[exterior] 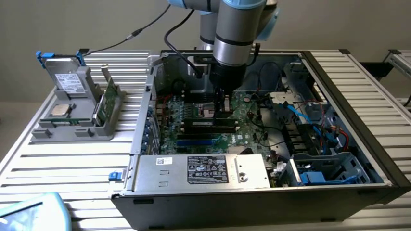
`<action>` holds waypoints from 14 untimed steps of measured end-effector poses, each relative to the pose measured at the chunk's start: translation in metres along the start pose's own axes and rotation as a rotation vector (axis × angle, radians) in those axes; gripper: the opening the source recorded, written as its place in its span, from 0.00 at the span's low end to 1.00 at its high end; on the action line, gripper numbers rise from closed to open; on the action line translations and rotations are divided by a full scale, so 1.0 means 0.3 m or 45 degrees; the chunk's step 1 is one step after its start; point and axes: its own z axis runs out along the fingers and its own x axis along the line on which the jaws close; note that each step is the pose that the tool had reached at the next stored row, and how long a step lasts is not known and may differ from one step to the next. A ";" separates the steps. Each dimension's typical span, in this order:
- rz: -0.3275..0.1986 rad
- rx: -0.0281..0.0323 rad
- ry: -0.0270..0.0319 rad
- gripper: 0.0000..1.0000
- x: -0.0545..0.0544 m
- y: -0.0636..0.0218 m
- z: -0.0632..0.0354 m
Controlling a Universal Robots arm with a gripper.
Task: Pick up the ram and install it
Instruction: 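Insert the ram into the slot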
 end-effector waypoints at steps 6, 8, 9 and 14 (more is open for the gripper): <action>0.001 0.0102 0.0000 0.14 0.000 0.000 0.001; 0.001 0.0122 0.0003 0.14 0.000 0.000 0.001; 0.001 0.0128 0.0004 0.14 0.000 0.000 0.001; 0.001 0.0134 0.0015 0.14 -0.001 0.000 0.003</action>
